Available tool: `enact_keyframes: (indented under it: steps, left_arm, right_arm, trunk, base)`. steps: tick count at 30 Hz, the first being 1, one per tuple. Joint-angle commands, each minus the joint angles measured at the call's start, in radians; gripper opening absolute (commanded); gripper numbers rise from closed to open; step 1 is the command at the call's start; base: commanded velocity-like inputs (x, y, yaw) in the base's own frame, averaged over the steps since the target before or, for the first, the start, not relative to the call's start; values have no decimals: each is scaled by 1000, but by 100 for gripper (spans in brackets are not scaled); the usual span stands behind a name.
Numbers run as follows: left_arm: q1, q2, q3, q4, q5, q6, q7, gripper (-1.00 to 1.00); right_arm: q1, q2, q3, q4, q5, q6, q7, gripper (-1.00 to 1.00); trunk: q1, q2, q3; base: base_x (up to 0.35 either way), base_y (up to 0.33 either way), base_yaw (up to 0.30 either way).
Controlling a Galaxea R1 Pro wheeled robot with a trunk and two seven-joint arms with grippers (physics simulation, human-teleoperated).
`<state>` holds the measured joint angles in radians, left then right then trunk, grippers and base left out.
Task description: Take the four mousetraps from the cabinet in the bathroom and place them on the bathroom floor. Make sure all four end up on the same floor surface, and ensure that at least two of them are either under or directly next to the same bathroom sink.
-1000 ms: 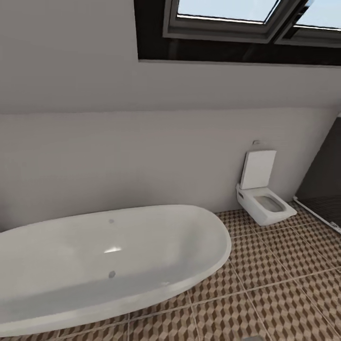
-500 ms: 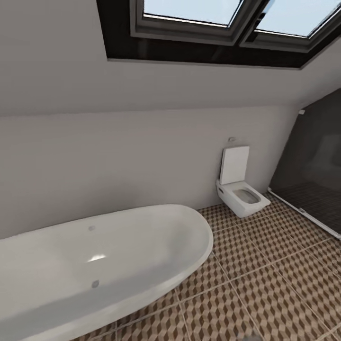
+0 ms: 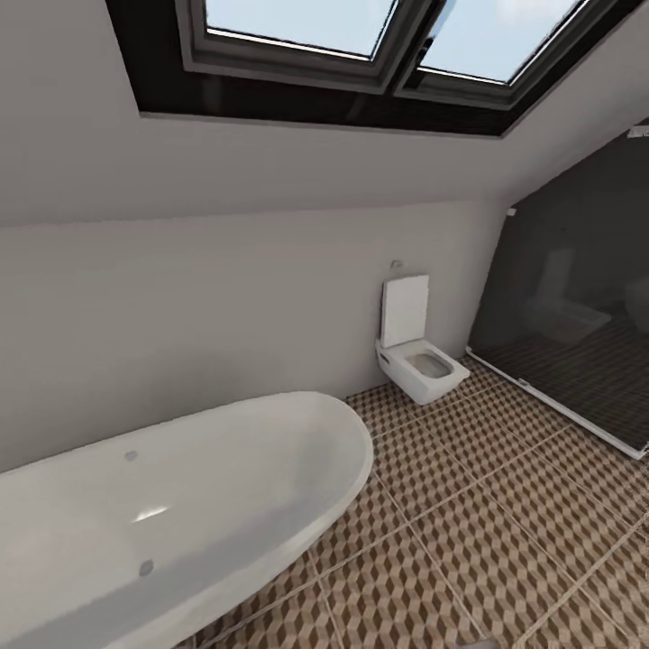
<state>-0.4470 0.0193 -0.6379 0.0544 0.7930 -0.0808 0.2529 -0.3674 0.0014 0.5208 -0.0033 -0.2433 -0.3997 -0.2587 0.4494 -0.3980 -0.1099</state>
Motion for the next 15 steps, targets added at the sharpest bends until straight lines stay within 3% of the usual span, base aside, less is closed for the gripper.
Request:
enact_keyframes:
  steps: [1, 15]
  left_arm:
    - [-1, -1, -6, 2, 6, -4, 0, 100]
    - [-1, -1, -6, 2, 6, -4, 0, 100]
  right_arm:
    - [-1, 0, 8, 0, -8, -2, -2, 100]
    - [-1, 0, 8, 0, -8, -2, -2, 100]
  trunk:
    - [1, -2, -1]
    - [1, -2, 10]
  base:
    - [0, 0, -286]
    - [0, 0, -284]
